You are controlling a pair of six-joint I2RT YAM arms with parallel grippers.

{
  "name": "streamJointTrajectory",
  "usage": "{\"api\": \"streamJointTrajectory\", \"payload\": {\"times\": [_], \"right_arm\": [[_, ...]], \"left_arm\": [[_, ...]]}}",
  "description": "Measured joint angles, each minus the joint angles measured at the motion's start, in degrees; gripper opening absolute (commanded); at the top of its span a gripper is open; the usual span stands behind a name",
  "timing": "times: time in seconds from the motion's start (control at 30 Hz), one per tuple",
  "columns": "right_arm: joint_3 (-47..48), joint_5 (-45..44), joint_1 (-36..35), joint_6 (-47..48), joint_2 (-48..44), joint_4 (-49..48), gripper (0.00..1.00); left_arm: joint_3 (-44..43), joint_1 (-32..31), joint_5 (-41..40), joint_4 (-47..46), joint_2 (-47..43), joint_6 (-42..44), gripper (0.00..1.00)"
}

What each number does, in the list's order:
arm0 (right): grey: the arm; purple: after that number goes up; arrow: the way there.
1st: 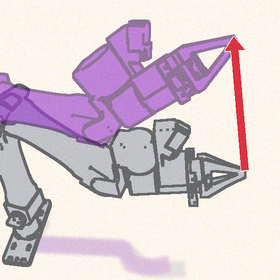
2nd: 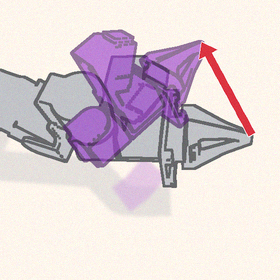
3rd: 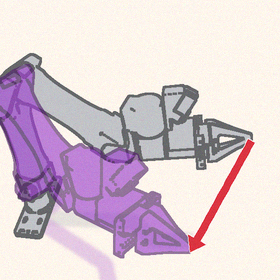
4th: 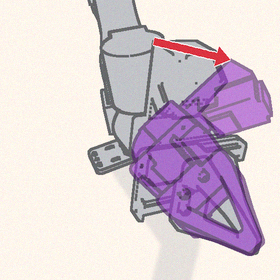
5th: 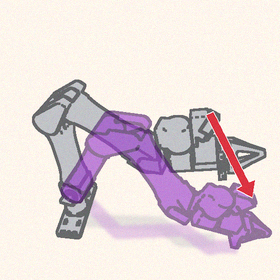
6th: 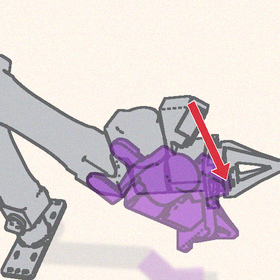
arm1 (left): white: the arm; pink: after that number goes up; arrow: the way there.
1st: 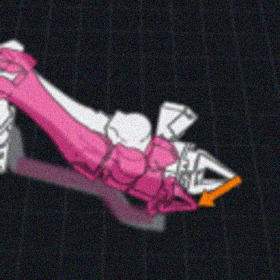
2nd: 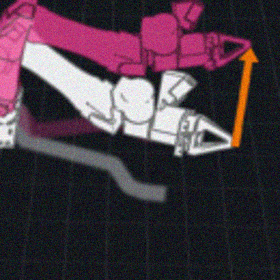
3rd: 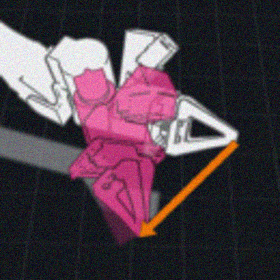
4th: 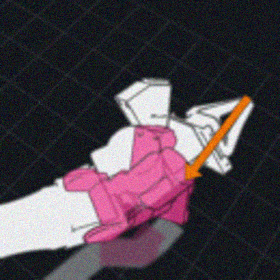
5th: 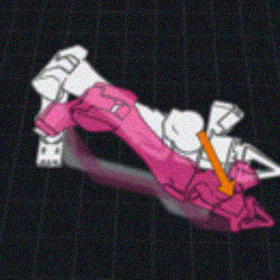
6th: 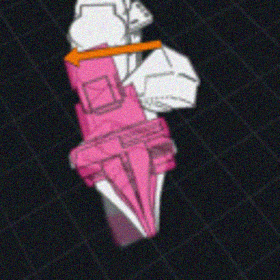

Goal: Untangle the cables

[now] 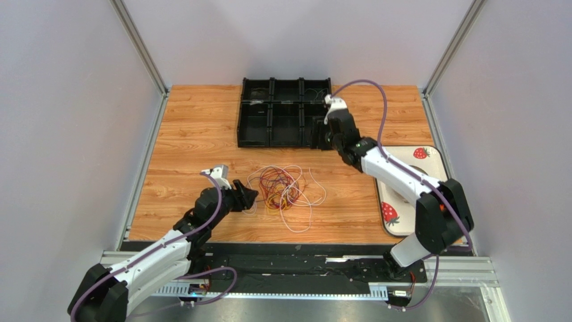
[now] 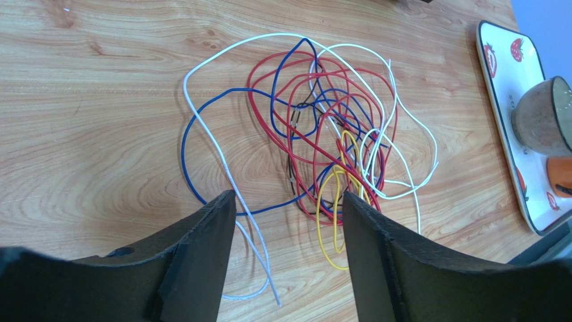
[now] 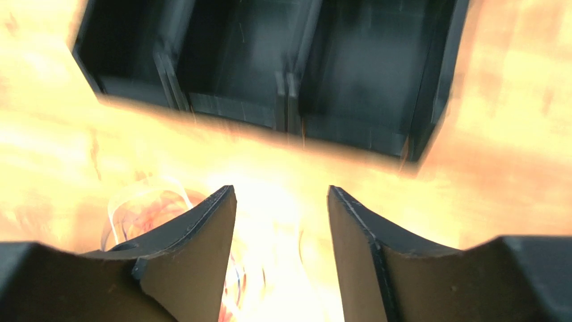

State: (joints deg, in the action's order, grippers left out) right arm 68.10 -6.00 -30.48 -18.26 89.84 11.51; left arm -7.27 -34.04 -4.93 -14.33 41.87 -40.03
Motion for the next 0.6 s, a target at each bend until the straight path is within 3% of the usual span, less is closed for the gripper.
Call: {"api": "streamJointTrajectory", "payload": {"times": [0.3, 0.47, 0.6], "right_arm": [[-24.1, 0.2, -9.2, -7.9, -18.1, -0.9, 0.59], [-26.5, 1.6, -11.9, -9.4, -26.0, -1.0, 0.59], [-26.7, 1.3, -13.3, -9.4, -25.3, -1.0, 0.58]], "left_arm": [[0.0, -0.1, -3.1, 8.3, -11.3, -1.7, 0.57], [0.0, -0.1, -4.1, 10.8, -15.9, -2.1, 0.64], [-0.5, -2.5, -3.6, 13.1, -13.7, -1.8, 0.65]]}}
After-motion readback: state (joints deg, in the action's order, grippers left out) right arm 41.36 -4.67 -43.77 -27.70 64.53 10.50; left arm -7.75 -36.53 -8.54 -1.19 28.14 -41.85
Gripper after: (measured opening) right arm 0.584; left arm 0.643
